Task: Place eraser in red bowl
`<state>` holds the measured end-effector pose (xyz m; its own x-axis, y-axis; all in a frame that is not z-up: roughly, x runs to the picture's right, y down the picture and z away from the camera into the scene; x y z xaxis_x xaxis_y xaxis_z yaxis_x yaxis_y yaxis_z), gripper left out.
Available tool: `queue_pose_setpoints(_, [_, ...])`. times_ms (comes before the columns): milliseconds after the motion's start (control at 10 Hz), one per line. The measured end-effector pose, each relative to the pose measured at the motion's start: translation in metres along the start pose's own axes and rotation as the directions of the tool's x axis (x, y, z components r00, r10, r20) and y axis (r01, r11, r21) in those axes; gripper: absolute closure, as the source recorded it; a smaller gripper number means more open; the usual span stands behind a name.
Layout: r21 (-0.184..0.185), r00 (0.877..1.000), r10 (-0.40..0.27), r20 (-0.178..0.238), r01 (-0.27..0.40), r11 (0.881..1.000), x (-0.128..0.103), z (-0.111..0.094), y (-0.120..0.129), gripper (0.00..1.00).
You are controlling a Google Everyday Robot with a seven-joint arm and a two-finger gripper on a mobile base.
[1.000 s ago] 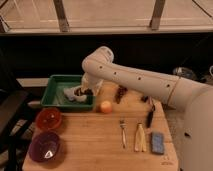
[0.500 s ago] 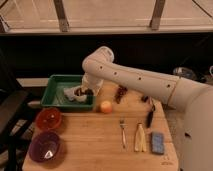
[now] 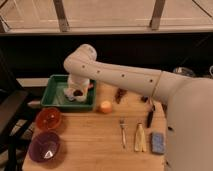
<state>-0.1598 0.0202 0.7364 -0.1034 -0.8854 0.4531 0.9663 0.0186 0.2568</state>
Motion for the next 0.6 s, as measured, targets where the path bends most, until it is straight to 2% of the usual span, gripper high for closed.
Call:
queue_pose_setpoints(100, [0.017, 0.996, -0.088, 0.015, 0.088, 0.996, -0.006, 0.004, -0.029, 1.00])
queue_pose_setpoints(300, [0.054, 0.980, -0.192, 0.046, 0.189, 0.980, -0.021, 0.011, -0.063, 1.00])
queue_pose_setpoints(500, [0.116, 0.948, -0.300, 0.107, 0.288, 0.951, -0.055, 0.025, -0.095, 1.00])
queue_pose_setpoints(600, [0.135, 0.938, -0.323, 0.126, 0.306, 0.942, -0.066, 0.030, -0.100, 0.97])
